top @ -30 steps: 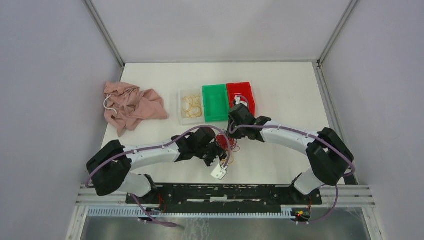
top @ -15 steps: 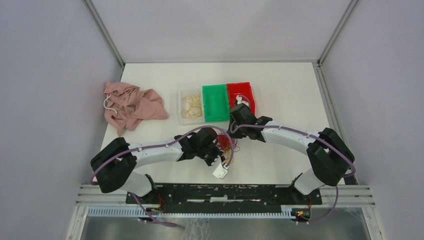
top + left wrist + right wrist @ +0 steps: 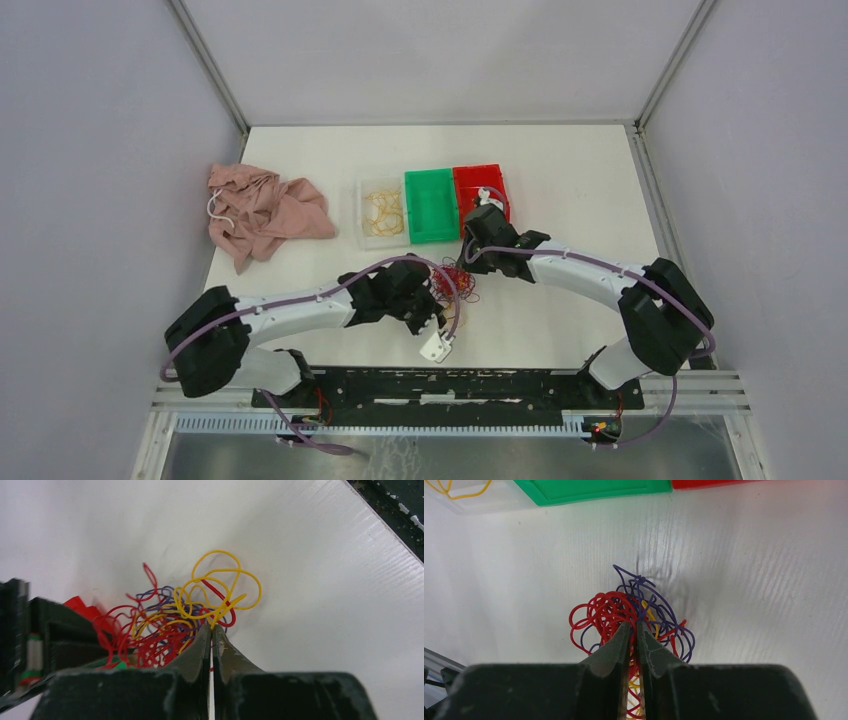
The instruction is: Untangle the cables
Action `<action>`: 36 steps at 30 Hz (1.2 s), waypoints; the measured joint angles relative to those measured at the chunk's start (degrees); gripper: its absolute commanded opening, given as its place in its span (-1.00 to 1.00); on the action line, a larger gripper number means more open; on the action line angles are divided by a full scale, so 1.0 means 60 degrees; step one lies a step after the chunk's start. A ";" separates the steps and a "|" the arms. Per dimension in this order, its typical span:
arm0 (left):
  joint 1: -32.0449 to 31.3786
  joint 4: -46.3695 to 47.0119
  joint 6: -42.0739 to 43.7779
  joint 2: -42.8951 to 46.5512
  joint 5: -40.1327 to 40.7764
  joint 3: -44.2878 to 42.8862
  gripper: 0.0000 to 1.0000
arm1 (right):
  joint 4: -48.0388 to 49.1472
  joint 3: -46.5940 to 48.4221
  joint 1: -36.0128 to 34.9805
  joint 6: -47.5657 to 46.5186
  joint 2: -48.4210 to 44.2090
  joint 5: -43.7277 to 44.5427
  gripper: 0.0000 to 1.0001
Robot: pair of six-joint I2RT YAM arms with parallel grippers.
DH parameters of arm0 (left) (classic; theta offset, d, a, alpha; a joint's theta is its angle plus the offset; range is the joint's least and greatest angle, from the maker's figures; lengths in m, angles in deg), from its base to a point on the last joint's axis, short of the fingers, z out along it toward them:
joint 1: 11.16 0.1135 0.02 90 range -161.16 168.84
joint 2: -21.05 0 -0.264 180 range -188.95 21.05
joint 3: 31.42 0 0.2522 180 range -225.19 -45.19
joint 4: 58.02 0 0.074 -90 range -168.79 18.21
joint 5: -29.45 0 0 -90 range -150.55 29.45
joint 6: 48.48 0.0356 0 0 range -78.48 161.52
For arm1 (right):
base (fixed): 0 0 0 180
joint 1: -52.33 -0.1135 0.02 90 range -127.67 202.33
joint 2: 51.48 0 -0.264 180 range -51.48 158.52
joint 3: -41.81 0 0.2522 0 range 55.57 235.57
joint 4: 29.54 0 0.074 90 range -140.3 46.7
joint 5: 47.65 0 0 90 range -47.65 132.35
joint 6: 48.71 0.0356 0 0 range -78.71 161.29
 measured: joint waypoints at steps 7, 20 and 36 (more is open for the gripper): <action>-0.0018 -0.1158 -0.0841 0.2262 0.0299 -0.0361 -0.94 | -0.0036 -0.0109 0.0040 -0.0131 -0.0007 0.0189 -0.73; -0.0026 -0.2215 -0.1668 0.4164 0.2255 -0.1923 -0.94 | -0.0557 -0.0692 0.0051 -0.0474 -0.0539 0.1173 -0.83; -0.0026 0.0076 -0.3129 0.3942 0.4568 -0.4590 -0.94 | -0.1016 -0.1406 0.0051 -0.0521 -0.1439 0.1785 -0.42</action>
